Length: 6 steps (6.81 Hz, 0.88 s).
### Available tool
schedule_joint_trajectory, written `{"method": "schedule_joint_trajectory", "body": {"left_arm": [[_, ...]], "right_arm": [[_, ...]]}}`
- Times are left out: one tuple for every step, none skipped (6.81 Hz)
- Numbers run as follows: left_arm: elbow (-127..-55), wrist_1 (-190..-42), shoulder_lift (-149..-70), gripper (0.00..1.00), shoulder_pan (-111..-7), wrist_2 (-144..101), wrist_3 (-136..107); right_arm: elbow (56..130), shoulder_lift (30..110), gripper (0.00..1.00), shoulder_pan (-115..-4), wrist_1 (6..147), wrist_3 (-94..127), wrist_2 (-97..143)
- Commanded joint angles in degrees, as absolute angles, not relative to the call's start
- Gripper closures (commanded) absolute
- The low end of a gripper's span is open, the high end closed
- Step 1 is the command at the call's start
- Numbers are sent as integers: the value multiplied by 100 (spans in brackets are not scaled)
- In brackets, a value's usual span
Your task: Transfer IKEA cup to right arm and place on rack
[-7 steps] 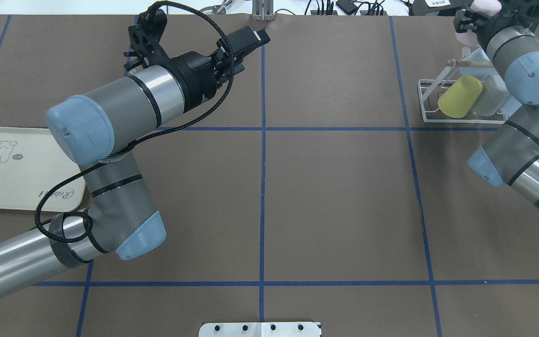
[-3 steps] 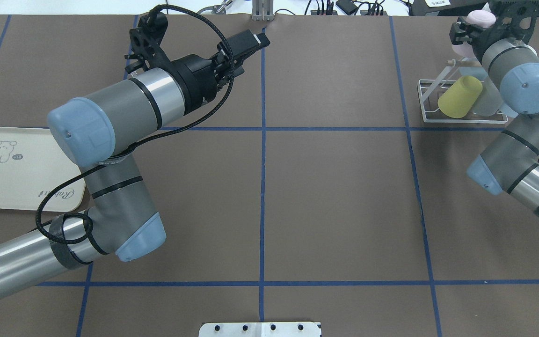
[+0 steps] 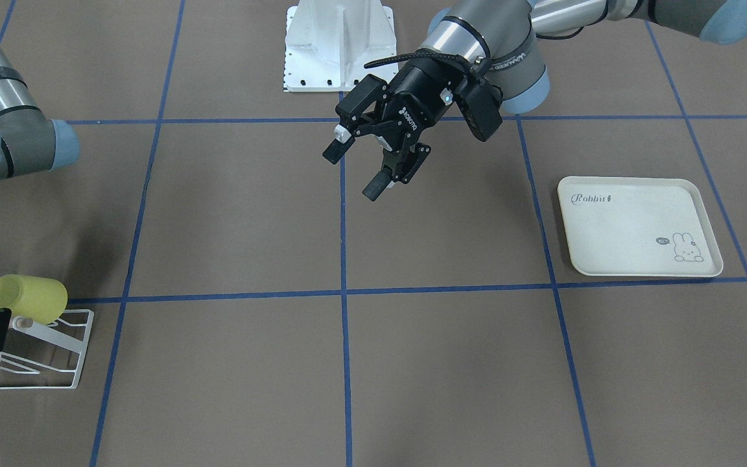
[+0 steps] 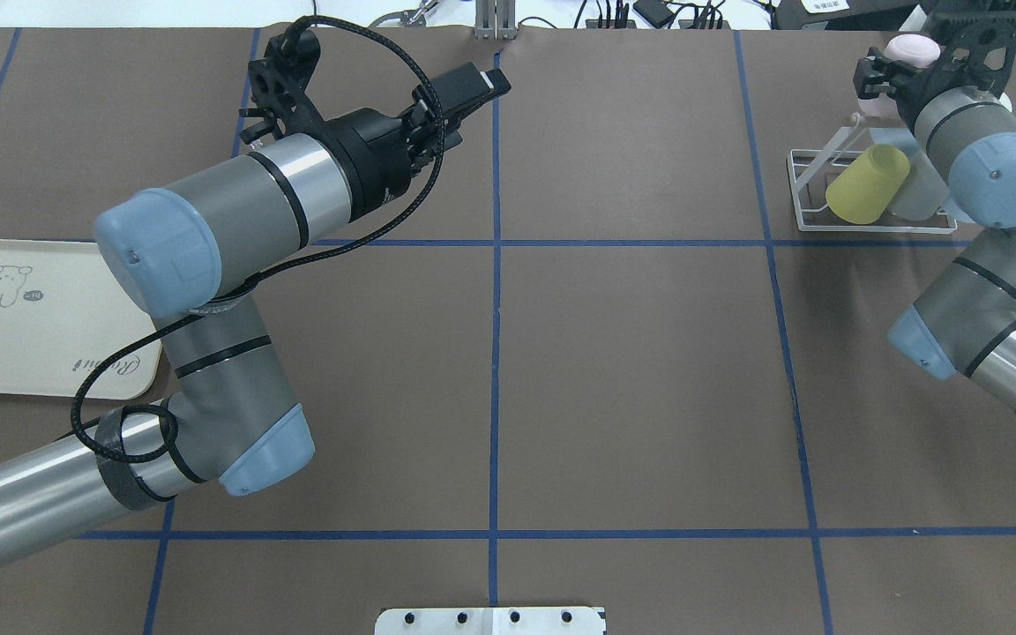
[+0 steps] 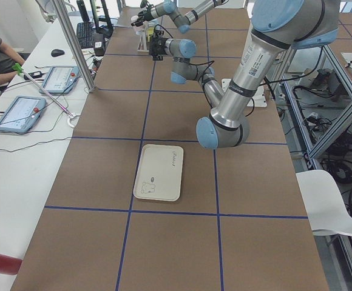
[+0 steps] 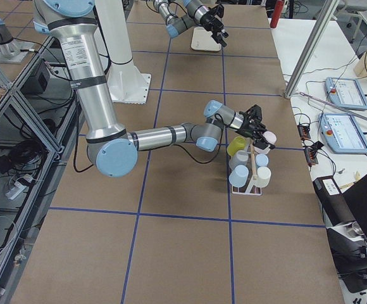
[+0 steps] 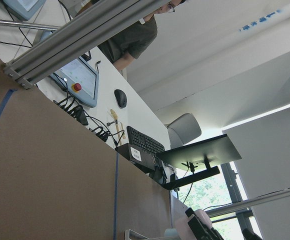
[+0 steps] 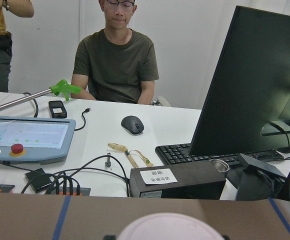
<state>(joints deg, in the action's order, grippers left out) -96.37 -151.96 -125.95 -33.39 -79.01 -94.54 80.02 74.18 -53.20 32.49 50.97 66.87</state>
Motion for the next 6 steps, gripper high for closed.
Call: {"method": "schedule_joint_trajectory", "body": {"left_arm": [[-9615,-15196,-12595,0,-3340,-7901,-9457],[-9615,-15196,-12595,0,-3340,-7901,-9457],[-9615,-15196,-12595,0,-3331,-7901,-9457],[-9615,-15196,-12595,0,-3340,-7901,-9457],[-9615,-15196,-12595,0,-3340,-7901,-9457],[-9624,-15196,-12595,0,-3331,-7901,-9457]], "right_arm": [[7998,7392,100,-5256,3252,5098,6680],[7989,7383,100,-5230,3252,5106,6680],[7989,7426,100,-5221,3243,5115,6680],[8015,7427,92,-5221,3243,5150,6680],[7963,7427,1,-5212,3243,5150,6680],[8024,7427,0,-5212,3243,5107,6697]]}}
